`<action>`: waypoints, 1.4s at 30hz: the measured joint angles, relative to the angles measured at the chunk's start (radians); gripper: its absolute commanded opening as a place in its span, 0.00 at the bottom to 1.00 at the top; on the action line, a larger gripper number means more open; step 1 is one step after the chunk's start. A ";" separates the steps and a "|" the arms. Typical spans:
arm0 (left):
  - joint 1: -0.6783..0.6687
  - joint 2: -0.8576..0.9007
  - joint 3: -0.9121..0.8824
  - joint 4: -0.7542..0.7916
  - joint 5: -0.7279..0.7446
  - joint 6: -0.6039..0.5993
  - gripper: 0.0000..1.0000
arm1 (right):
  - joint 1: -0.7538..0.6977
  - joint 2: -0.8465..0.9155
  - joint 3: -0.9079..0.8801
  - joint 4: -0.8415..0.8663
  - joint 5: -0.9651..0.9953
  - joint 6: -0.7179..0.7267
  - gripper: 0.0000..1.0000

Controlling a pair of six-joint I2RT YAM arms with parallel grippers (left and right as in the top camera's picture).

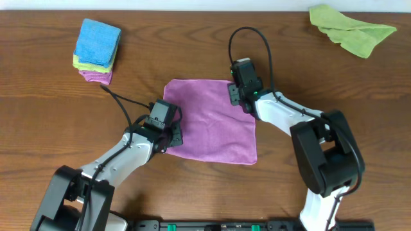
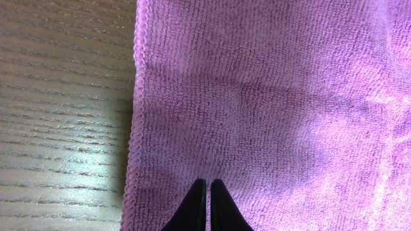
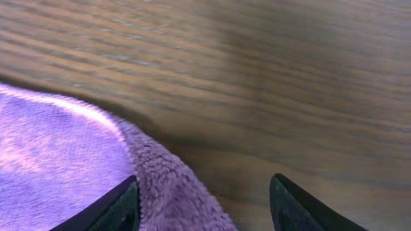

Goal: Fold the cloth

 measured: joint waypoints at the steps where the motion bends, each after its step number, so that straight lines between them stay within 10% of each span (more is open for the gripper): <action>1: 0.000 0.000 0.000 -0.001 0.000 0.000 0.06 | -0.005 0.000 0.000 0.000 0.007 0.000 0.63; 30: 0.000 0.000 0.000 -0.011 0.000 -0.004 0.06 | -0.172 0.005 0.182 -0.159 0.119 0.081 0.75; 42: 0.000 -0.002 0.000 0.050 -0.001 -0.014 0.06 | -0.172 -0.103 0.199 -0.484 -0.078 0.094 0.61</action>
